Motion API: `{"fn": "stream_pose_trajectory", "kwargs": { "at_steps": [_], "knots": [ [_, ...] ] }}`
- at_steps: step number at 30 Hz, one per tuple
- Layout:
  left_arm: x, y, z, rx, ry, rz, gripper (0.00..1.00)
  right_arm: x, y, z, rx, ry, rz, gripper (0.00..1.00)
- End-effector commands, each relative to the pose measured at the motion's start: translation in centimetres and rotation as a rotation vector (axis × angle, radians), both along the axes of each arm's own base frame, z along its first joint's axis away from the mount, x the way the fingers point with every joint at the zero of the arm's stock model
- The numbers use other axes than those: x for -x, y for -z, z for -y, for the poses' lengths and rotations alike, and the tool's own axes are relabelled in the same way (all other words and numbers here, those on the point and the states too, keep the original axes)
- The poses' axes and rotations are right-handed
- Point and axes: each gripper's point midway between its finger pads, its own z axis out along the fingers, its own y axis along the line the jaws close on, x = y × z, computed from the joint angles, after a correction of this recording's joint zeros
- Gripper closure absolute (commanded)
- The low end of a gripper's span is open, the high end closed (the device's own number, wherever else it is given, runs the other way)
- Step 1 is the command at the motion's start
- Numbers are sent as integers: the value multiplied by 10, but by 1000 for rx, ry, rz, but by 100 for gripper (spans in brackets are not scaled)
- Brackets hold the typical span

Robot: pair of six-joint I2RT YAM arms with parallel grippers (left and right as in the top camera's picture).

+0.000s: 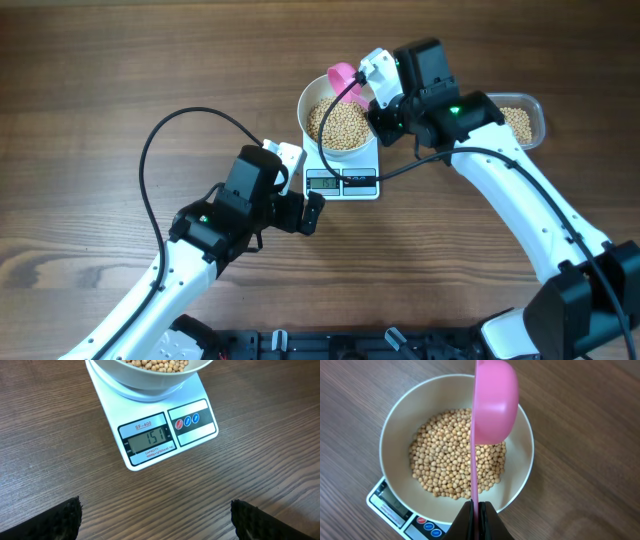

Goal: Scoop item into bowl and weigh 150g on scale
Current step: 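Carry the pink scoop left and lower it into the bowl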

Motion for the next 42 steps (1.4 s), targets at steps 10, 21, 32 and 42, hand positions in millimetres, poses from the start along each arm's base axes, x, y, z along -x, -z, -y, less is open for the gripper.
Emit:
{"fn": "stream_pose_trajectory", "kwargs": {
  "at_steps": [10, 21, 32, 42],
  "knots": [
    [-4, -7, 3, -1, 12, 22, 0, 0, 22, 2, 49, 0, -56, 96],
    [-4, -7, 3, -1, 12, 22, 0, 7, 35, 5, 67, -2, -97, 96],
    [-4, -7, 3, -1, 12, 22, 0, 13, 42, -9, 76, -39, -107, 96],
    [-4, -7, 3, -1, 12, 22, 0, 6, 48, 2, 159, 2, -81, 96]
  ]
}}
